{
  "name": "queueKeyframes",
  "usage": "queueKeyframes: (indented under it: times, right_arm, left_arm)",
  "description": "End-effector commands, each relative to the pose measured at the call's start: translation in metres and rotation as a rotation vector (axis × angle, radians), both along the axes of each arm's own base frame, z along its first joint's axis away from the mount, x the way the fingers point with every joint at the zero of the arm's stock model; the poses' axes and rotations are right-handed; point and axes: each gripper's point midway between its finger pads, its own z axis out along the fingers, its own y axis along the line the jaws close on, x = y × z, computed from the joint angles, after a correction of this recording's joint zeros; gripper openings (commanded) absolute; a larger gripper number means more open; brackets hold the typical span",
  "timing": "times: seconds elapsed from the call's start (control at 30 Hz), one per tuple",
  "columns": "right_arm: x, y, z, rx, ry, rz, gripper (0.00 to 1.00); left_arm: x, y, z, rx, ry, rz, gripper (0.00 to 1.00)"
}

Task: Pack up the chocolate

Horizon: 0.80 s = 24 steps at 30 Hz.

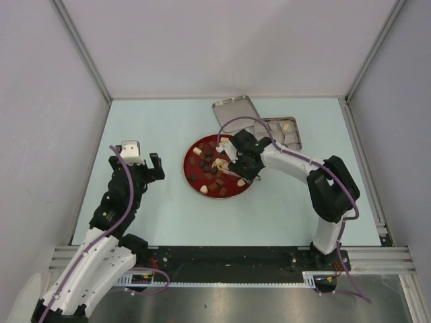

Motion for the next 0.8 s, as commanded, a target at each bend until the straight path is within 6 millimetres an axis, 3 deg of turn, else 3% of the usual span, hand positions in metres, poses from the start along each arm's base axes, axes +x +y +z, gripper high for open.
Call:
queueKeyframes:
  times: [0.0, 0.23, 0.37, 0.53, 0.77]
  right_arm:
    - [0.007, 0.006, -0.003, -0.023, -0.047, 0.027, 0.43]
    - [0.01, 0.006, -0.006, -0.036, -0.061, 0.023, 0.39]
    - [0.011, 0.005, -0.002, -0.033, -0.068, 0.02, 0.28]
    - [0.015, 0.001, 0.016, -0.001, -0.095, -0.013, 0.13]
    - [0.027, -0.012, 0.047, 0.107, -0.125, -0.124, 0.06]
  left_arm:
    - [0.0, -0.004, -0.002, -0.008, -0.002, -0.015, 1.0]
    - [0.0, -0.005, -0.002, -0.008, 0.0, -0.018, 1.0]
    - [0.0, -0.004, -0.002, -0.006, -0.002, -0.015, 1.0]
    - [0.0, -0.004, -0.001, -0.008, -0.003, -0.015, 1.0]
    - [-0.001, -0.003, 0.0, -0.013, -0.006, -0.014, 1.0]
